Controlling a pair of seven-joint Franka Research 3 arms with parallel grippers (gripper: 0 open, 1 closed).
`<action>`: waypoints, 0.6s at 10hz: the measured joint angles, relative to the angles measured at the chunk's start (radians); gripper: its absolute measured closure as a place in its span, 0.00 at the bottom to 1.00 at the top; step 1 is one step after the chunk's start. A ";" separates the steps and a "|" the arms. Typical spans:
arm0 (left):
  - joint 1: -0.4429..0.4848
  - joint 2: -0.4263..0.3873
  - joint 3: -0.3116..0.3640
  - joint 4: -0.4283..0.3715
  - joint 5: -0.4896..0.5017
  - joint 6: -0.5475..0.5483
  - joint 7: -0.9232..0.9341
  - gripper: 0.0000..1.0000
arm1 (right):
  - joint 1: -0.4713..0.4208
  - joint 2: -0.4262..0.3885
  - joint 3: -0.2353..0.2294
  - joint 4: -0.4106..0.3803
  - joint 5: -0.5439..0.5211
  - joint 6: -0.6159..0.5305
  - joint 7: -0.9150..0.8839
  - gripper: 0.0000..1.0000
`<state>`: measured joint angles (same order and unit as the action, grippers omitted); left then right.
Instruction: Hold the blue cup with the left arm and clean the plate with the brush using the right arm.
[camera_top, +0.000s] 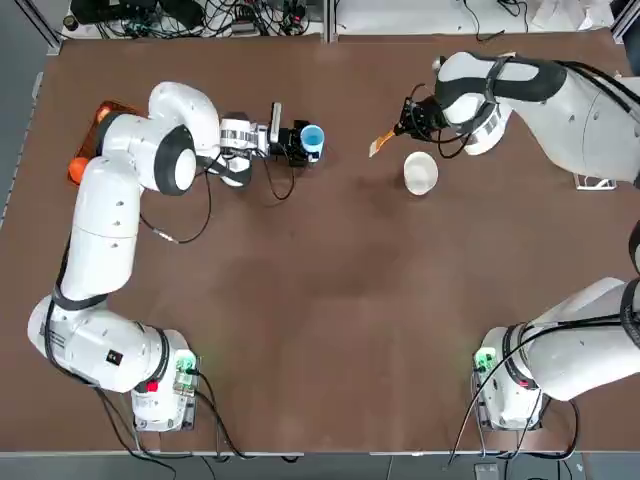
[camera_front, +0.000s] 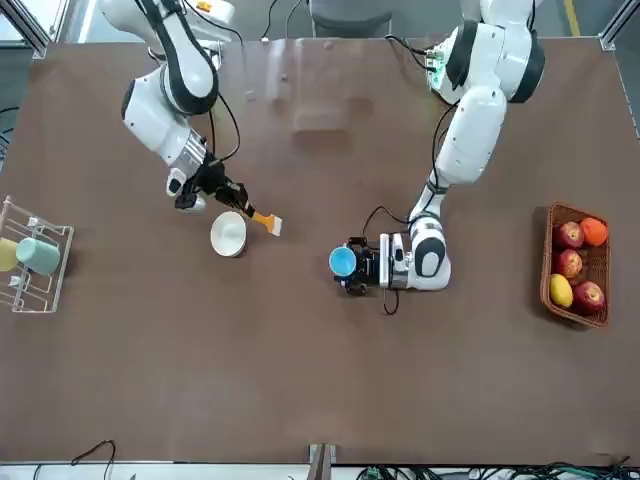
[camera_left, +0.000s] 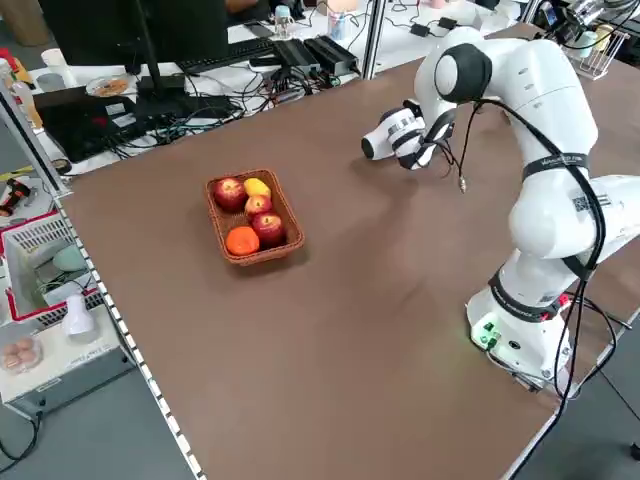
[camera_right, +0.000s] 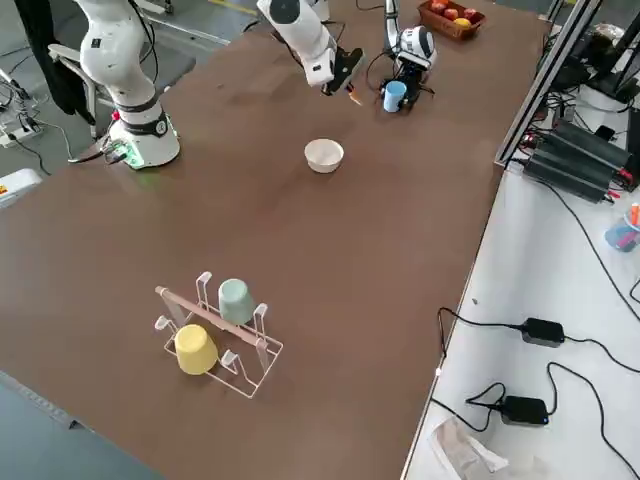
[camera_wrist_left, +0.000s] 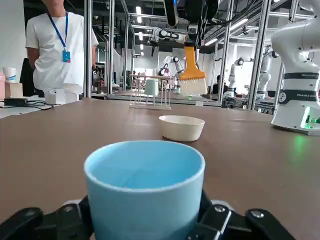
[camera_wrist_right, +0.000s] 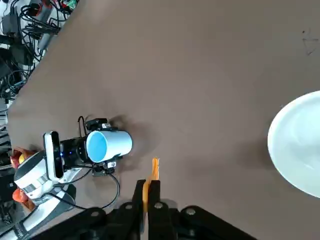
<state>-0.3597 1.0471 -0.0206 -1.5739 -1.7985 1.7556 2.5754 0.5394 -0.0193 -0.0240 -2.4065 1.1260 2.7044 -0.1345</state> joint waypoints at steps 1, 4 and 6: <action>0.000 0.000 0.000 0.000 0.000 0.000 0.000 0.30 | -0.009 0.000 -0.002 0.003 -0.097 -0.015 0.040 0.95; 0.000 0.000 0.000 0.000 0.000 0.000 0.000 0.30 | -0.074 -0.002 -0.005 0.151 -0.560 -0.283 0.405 0.95; 0.000 0.000 0.000 0.000 0.000 0.000 0.000 0.30 | -0.080 0.001 -0.002 0.304 -0.775 -0.459 0.673 0.95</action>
<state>-0.3596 1.0471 -0.0206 -1.5739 -1.7986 1.7557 2.5754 0.4590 -0.0188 -0.0264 -2.1028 0.3512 2.2458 0.5389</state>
